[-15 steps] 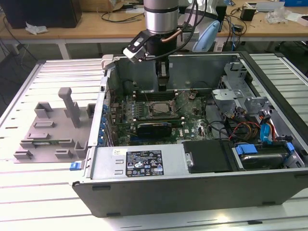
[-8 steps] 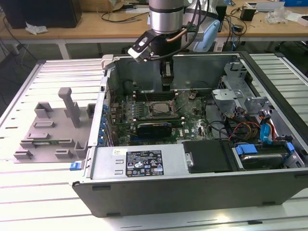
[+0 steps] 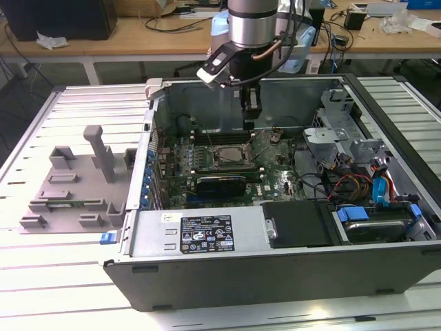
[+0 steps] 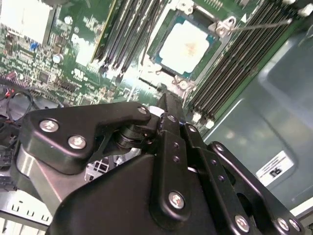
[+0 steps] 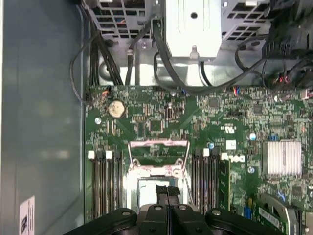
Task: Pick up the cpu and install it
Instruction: 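Close the cpu cover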
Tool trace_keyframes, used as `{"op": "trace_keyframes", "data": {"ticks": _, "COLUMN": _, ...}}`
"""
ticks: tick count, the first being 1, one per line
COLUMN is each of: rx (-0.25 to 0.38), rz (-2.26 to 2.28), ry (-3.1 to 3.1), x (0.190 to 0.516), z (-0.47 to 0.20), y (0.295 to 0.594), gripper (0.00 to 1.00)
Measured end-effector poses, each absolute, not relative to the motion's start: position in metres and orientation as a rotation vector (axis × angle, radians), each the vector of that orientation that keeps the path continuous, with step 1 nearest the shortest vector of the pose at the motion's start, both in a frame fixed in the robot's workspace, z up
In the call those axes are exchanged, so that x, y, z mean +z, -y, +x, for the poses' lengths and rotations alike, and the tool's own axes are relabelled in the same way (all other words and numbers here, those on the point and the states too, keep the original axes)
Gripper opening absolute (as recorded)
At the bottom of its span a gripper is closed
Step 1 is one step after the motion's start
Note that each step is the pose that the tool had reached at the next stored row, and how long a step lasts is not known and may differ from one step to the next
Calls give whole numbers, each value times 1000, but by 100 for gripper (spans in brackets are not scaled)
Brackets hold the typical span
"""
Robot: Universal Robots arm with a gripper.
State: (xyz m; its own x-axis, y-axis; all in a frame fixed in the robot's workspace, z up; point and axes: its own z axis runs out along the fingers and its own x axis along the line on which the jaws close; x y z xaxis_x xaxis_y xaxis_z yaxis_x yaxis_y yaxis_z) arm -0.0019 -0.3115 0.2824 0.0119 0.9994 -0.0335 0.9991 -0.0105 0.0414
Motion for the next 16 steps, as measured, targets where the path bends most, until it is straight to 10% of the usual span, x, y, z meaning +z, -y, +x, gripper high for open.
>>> {"op": "trace_keyframes", "data": {"ticks": 16, "rx": 7, "rz": 2196, "ry": -2172, "x": 276, "z": 50, "y": 312, "gripper": 11}}
